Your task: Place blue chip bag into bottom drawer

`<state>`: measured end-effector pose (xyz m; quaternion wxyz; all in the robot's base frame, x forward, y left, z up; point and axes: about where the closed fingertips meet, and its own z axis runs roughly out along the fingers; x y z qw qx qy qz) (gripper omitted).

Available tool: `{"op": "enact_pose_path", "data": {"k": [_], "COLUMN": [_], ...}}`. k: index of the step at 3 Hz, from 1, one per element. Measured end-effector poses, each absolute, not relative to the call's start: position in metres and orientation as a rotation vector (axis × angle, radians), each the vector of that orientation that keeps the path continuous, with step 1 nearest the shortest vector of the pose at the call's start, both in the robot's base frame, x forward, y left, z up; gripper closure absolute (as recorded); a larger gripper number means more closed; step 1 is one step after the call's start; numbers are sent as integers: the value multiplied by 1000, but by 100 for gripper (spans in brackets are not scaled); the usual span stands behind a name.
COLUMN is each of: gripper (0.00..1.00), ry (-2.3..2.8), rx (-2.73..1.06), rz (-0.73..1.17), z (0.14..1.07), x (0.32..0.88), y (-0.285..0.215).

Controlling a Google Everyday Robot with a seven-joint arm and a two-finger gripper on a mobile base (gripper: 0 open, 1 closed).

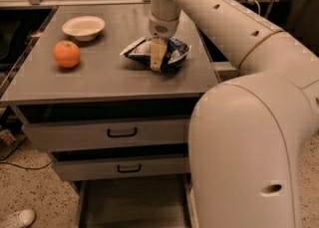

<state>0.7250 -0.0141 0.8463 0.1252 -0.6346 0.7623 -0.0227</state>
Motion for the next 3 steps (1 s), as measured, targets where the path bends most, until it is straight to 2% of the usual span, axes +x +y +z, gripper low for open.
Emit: {"op": "enact_pose_path", "data": {"k": [2,3], "gripper": [89,100], "ry": [2221,2221], "rx": [-1849,-1848], "rz": [-66,-66], "z": [846,846], "x": [725,725], "y": [-14,-14]}}
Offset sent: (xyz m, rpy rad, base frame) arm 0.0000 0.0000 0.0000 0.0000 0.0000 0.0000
